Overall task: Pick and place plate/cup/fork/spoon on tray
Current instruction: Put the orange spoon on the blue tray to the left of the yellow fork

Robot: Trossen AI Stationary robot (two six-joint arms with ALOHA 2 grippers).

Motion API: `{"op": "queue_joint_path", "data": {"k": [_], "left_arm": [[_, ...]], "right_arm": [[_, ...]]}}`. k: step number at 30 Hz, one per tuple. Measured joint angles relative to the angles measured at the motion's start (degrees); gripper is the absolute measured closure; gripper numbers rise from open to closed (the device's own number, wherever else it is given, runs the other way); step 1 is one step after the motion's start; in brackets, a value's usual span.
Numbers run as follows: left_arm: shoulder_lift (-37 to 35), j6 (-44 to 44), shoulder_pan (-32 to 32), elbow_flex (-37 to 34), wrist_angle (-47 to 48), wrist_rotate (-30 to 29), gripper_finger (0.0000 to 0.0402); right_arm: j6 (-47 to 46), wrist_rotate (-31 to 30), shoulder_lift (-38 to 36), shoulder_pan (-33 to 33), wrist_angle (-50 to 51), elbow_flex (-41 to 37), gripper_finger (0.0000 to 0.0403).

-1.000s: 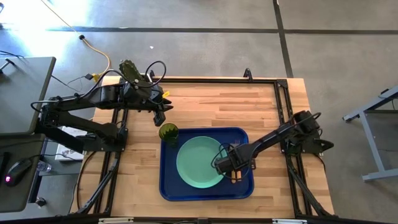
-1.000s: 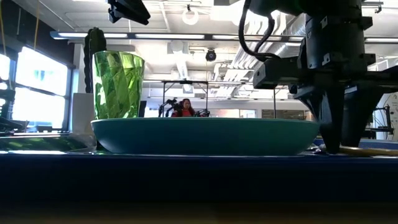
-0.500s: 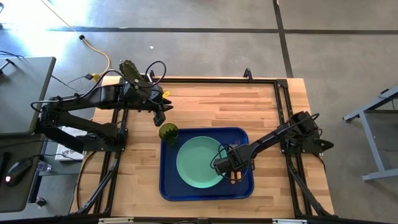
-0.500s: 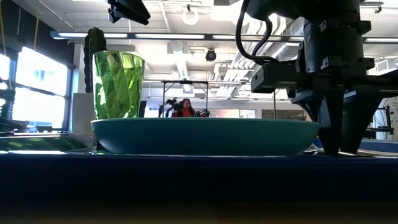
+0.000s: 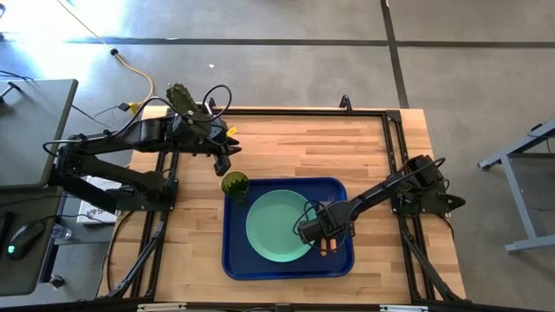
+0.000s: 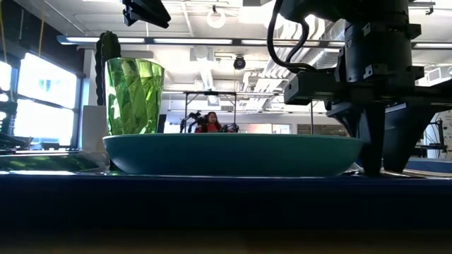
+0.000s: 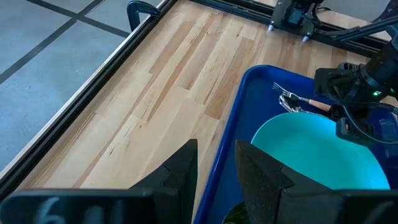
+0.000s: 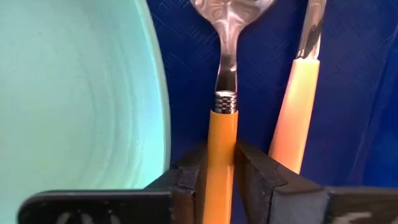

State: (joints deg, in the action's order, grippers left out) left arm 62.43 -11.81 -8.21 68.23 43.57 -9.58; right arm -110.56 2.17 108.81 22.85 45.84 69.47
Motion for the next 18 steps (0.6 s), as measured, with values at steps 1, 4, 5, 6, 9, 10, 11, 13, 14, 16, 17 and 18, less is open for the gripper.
{"op": "queue_joint_path", "data": {"k": [1, 4, 5, 6, 9, 10, 11, 13, 14, 16, 17, 18], "left_arm": [[0.0, 0.0, 0.0, 0.0, 0.0, 0.0, 0.0304], [0.0, 0.0, 0.0, 0.0, 0.0, 0.0, 0.0304], [0.0, 0.0, 0.0, 0.0, 0.0, 0.0, 0.0304], [0.0, 0.0, 0.0, 0.0, 0.0, 0.0, 0.0304], [0.0, 0.0, 0.0, 0.0, 0.0, 0.0, 0.0304], [0.0, 0.0, 0.0, 0.0, 0.0, 0.0, 0.0304], [0.0, 0.0, 0.0, 0.0, 0.0, 0.0, 0.0304], [0.0, 0.0, 0.0, 0.0, 0.0, 0.0, 0.0304], [0.0, 0.0, 0.0, 0.0, 0.0, 0.0, 0.0304], [0.0, 0.0, 0.0, 0.0, 0.0, 0.0, 0.0304], [0.0, 0.0, 0.0, 0.0, 0.0, 0.0, 0.0304], [0.0, 0.0, 0.0, 0.0, 0.0, 0.0, 0.0304]], "right_arm": [[0.0, -0.1, 0.0, 0.0, 0.0, 0.0, 0.033], [0.0, -0.2, 0.0, 0.0, -0.1, 0.0, 0.0314], [0.0, -0.1, 0.0, 0.0, -0.1, 0.0, 0.031], [0.0, -0.2, 0.0, 0.0, -0.1, 0.0, 0.0308], [0.0, -0.2, 0.0, 0.0, -0.1, 0.0, 0.0305], [0.1, -0.2, 0.0, 0.0, -0.1, 0.0, 0.0305], [0.1, -0.2, 0.0, 0.0, -0.1, 0.0, 0.0305], [0.1, -0.2, 0.0, 0.0, -0.1, 0.0, 0.0305], [0.1, -0.2, 0.0, 0.0, -0.1, 0.0, 0.0305], [0.1, -0.2, -0.1, 0.0, 0.0, 0.0, 0.0304], [0.1, -0.1, -0.1, 0.0, 0.0, 0.0, 0.0304], [0.1, -0.1, -0.1, 0.0, 0.0, 0.0, 0.0304]]}}
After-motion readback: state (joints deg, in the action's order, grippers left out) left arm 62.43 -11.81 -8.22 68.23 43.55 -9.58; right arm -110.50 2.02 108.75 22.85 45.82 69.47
